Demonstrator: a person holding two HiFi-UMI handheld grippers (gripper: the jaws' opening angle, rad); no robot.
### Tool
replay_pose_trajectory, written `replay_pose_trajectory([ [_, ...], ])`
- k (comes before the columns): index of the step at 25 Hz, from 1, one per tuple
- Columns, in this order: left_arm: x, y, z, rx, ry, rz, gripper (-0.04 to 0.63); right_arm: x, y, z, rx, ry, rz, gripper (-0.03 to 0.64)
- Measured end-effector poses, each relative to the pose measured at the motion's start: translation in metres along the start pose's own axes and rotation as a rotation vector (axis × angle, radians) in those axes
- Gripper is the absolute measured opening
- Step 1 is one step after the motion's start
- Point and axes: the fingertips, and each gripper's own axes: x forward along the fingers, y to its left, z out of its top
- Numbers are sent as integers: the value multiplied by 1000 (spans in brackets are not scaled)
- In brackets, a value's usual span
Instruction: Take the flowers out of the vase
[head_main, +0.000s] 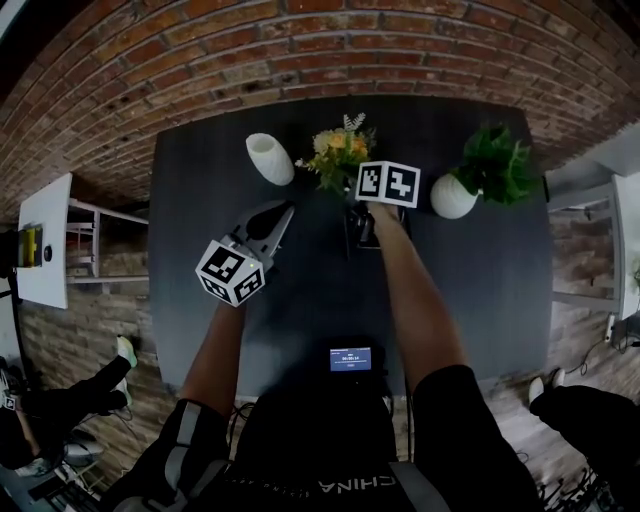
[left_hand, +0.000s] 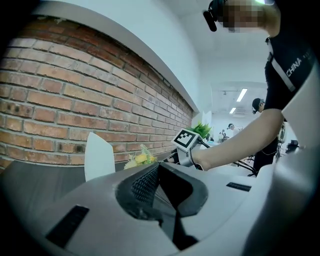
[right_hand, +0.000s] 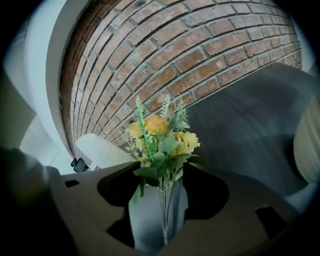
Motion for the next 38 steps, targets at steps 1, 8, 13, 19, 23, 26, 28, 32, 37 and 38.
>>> replay_pose_trajectory([
  [1, -2, -1, 2, 4, -3, 2, 3, -4, 1, 0, -2, -7, -3, 238],
  [8, -21, -12, 15, 19, -19, 14, 5, -41, 14, -6, -41, -69, -5, 238],
  [13, -29, -23, 23, 37, -21, 27, 5, -78, 41, 1, -56, -152, 60, 238],
  [19, -53, -35, 29, 33, -34, 44, 5, -119, 87, -10, -167, -209, 139, 236],
  [23, -67, -43, 32, 25, -56, 55, 5, -143, 116, -22, -291, -230, 175, 233],
  [26, -80, -47, 31, 13, -67, 69, 5, -163, 141, -32, -402, -271, 191, 149],
  [28, -88, -52, 32, 7, -76, 76, 5, -175, 155, -39, -453, -305, 209, 84],
  [32, -102, -59, 33, 4, -91, 85, 4, -190, 177, -52, -517, -339, 246, 8],
  [37, -116, -68, 30, -17, -108, 95, 5, -203, 198, -68, -625, -372, 237, 6],
  [38, -118, -70, 29, -19, -108, 95, 5, -204, 199, -71, -636, -376, 229, 6],
])
